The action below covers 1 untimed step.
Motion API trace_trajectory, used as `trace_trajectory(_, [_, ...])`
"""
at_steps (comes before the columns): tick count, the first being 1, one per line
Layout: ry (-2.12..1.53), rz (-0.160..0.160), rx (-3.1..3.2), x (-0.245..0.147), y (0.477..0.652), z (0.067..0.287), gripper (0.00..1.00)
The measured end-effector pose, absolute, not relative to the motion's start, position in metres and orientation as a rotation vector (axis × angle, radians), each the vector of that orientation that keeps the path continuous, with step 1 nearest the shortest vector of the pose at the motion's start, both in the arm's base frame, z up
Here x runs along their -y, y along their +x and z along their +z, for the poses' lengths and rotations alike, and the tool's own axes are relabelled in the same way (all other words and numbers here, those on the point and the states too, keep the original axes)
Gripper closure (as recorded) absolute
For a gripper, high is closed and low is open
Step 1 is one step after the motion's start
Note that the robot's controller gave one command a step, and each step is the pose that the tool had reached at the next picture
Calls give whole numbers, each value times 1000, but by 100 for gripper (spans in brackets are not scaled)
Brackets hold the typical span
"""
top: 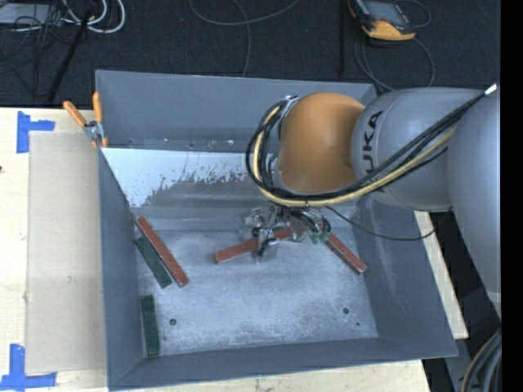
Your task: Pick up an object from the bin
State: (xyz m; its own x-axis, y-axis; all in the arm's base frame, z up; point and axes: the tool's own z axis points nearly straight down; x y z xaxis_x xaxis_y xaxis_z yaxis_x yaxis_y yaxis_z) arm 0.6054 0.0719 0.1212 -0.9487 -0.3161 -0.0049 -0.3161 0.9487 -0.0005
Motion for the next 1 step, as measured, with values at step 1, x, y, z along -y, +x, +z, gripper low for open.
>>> trace_trajectory(1, [-502, -1, -3093, -64, 602, 211, 100])
